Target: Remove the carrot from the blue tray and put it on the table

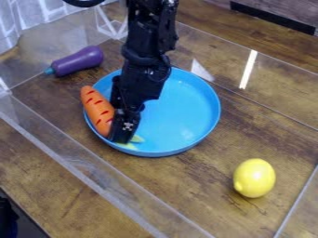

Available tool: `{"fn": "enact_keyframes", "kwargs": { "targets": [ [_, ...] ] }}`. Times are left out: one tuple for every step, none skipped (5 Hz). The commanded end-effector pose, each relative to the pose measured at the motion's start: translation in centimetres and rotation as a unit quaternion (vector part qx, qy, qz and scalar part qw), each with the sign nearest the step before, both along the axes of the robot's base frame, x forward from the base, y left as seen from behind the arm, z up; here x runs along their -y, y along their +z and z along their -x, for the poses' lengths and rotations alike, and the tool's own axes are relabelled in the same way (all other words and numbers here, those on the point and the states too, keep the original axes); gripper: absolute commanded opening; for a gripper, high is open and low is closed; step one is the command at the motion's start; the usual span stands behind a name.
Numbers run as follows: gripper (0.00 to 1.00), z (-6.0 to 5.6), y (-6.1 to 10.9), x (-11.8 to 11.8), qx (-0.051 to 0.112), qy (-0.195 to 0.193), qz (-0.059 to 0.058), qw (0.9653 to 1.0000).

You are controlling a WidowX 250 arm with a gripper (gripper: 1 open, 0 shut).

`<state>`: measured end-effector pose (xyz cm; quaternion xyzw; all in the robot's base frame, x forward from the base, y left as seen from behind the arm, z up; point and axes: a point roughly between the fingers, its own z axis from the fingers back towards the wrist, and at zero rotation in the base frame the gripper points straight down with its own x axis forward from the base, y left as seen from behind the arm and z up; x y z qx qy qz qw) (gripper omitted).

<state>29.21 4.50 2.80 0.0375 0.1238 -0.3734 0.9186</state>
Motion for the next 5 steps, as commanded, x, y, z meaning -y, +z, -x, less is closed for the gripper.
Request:
{"fn": "enact_keyframes", "kwargs": {
  "targets": [
    [1.00,-1.0,0.9,-0.7,0.025,0.011,-0.005,0.9996],
    [1.00,-1.1,0.8,-0.8,0.029,0.014,-0.008,0.9995],
    [1.00,-1.3,0.7,-0.8,0.032,0.016,-0.010,0.9993],
    [1.00,-1.4,0.2,-1.0,0.031,0.020,-0.009,0.9993],
    [1.00,-1.5,-0.2,-1.2,0.030,0.024,-0.009,0.9992]
  ]
}}
